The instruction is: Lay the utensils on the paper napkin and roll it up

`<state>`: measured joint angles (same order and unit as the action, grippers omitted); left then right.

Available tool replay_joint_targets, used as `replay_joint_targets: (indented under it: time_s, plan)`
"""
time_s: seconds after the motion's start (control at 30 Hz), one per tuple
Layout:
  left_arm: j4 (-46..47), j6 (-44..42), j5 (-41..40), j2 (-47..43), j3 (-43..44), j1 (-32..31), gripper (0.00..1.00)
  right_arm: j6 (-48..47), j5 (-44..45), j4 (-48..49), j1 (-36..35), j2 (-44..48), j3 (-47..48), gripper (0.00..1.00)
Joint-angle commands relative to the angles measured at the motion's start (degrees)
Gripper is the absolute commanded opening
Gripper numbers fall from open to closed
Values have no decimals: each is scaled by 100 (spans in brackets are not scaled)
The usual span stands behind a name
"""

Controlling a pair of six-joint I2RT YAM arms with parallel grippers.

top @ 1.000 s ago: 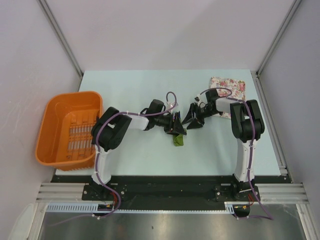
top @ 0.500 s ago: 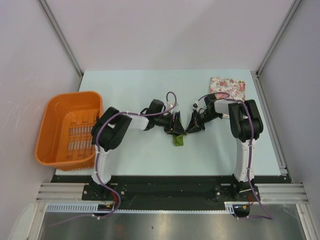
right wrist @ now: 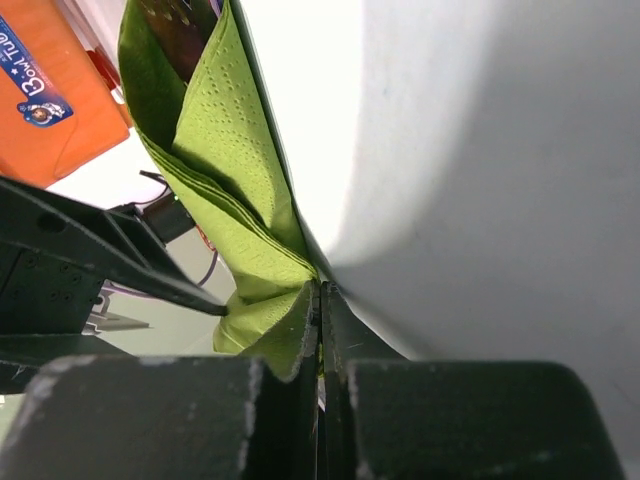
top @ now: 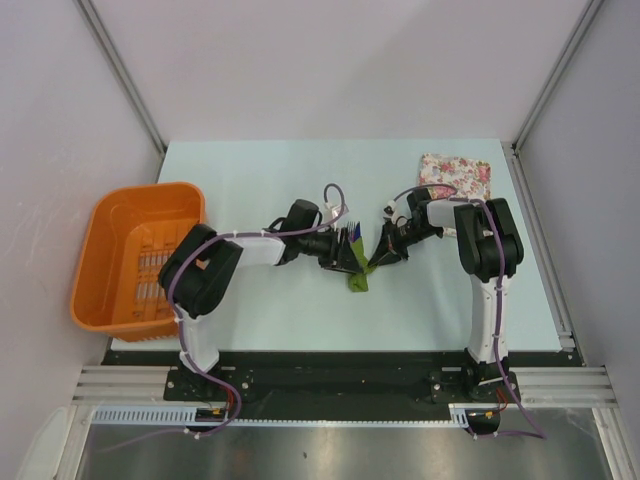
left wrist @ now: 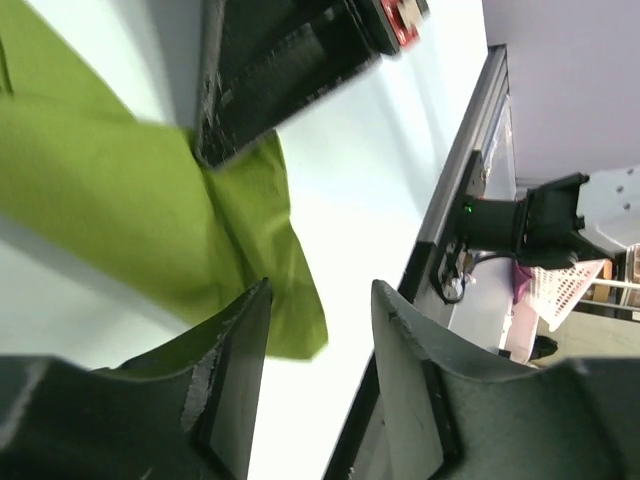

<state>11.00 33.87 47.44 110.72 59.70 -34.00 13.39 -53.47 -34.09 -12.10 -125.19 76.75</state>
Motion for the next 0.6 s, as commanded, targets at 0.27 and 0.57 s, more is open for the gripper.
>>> replay_joint_targets:
  time_s: [0.27,0.57]
  plan:
    - [16,-100,11,-148,-99,16,34,32,408,192,-3,-208,33,0]
    - [-247,-249,-182,319,6,-89,20,155,277,253,6,-94,-11,0]
